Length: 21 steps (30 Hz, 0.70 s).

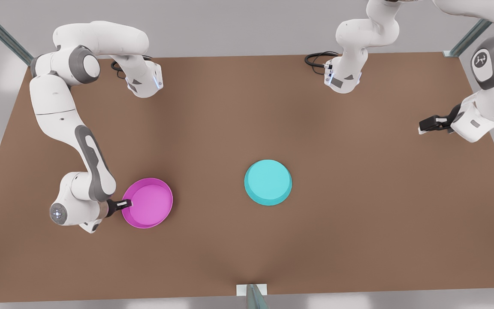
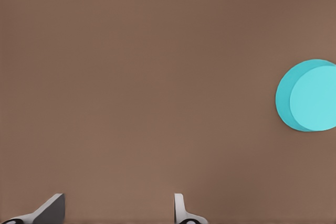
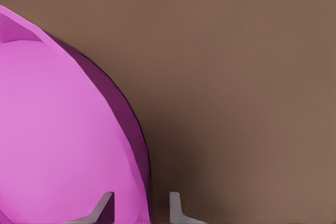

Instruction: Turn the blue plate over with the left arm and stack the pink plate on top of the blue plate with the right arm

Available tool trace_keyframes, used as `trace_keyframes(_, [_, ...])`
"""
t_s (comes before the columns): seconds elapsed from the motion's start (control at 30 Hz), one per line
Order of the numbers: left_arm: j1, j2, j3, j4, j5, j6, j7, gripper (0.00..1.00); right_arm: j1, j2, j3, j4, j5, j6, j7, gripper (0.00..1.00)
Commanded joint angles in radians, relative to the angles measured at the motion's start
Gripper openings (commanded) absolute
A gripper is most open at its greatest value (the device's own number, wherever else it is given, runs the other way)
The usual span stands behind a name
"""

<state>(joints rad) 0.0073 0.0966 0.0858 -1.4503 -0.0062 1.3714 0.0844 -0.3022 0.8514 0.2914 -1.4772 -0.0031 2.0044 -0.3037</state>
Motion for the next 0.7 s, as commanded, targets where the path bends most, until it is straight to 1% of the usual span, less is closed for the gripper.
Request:
trace_keyframes(0.0, [0.000,0.000,0.000,-0.001,0.000,0.000,0.000,1.00,0.000,0.000,0.000,0.000,0.000,0.001,0.000,0.27])
trace_keyframes(0.03, [0.000,0.000,0.000,0.001,0.000,0.000,0.000,1.00,0.000,0.000,0.000,0.002,0.000,-0.001,0.000,0.23])
trace_keyframes(0.07, [0.000,0.000,0.000,0.001,-0.001,0.002,0.000,1.00,-0.002,0.000,0.000,0.002,0.000,-0.001,-0.002,0.21])
trace_keyframes(0.67, [0.000,0.002,0.002,0.001,-0.001,0.000,0.000,1.00,0.011,-0.009,0.002,0.011,0.000,-0.012,0.002,0.21])
